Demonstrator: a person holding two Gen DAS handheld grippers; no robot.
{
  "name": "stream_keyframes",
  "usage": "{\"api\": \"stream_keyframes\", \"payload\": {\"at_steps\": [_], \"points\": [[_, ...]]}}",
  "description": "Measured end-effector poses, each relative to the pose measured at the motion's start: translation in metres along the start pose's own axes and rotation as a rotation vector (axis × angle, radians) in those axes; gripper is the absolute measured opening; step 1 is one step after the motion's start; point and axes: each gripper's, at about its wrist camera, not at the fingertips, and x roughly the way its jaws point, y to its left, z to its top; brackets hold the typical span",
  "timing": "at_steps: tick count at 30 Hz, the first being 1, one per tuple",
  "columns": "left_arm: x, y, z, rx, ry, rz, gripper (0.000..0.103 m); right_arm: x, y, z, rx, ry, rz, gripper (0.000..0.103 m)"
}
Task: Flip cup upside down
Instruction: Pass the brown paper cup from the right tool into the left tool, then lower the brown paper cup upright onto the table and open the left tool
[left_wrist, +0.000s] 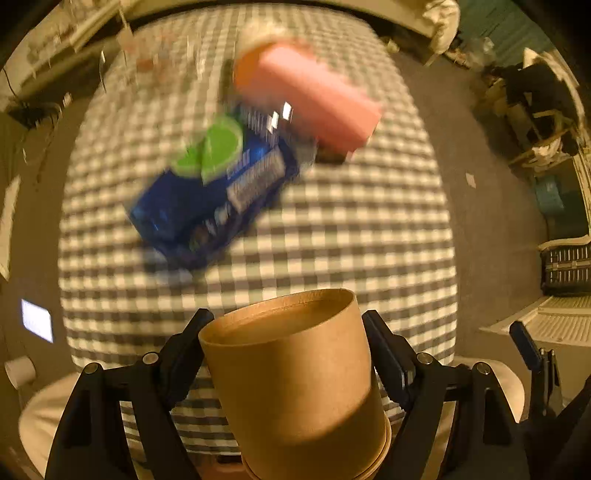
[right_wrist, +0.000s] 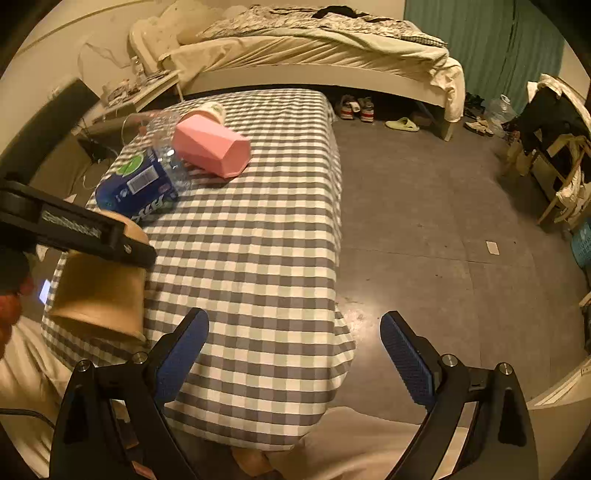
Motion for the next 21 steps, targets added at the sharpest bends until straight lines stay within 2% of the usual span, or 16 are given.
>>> {"api": "stream_keyframes", "payload": {"at_steps": [3,6,8,10,14,15,16,21], "points": [[-0.026,-0.006,0.004,0.045,-0.122,0.052,0.083,-0.004,-0.002,-0.001,0.009,-0.011,-0.012,0.094],[-0.042,-0.018,-0.002,0.123,-0.296,0.149,0.083,-0.005,-0.001,-0.004,0.007,-0.014,-0.022,0.094],[-0.041,-0.027,-0.010,0.187,-0.439,0.238,0.083,-0.004,0.000,-0.006,0.000,-0.010,-0.035,0.094],[-0.023,-0.036,-0.018,0.230,-0.543,0.295,0.083,-0.003,-0.001,-0.007,-0.003,-0.008,-0.044,0.094],[0.004,-0.041,-0.036,0.263,-0.596,0.298,0.084,-0.001,-0.006,-0.009,0.006,-0.009,-0.062,0.094],[0.003,-0.043,-0.043,0.274,-0.652,0.318,0.084,-0.001,-0.007,-0.009,0.009,-0.010,-0.067,0.094],[0.007,-0.048,-0.047,0.283,-0.669,0.328,0.084,-0.001,-0.009,-0.009,0.013,-0.012,-0.071,0.094],[0.003,-0.055,-0.063,0.314,-0.698,0.361,0.084,0.002,-0.014,-0.008,0.021,-0.005,-0.087,0.094]]}}
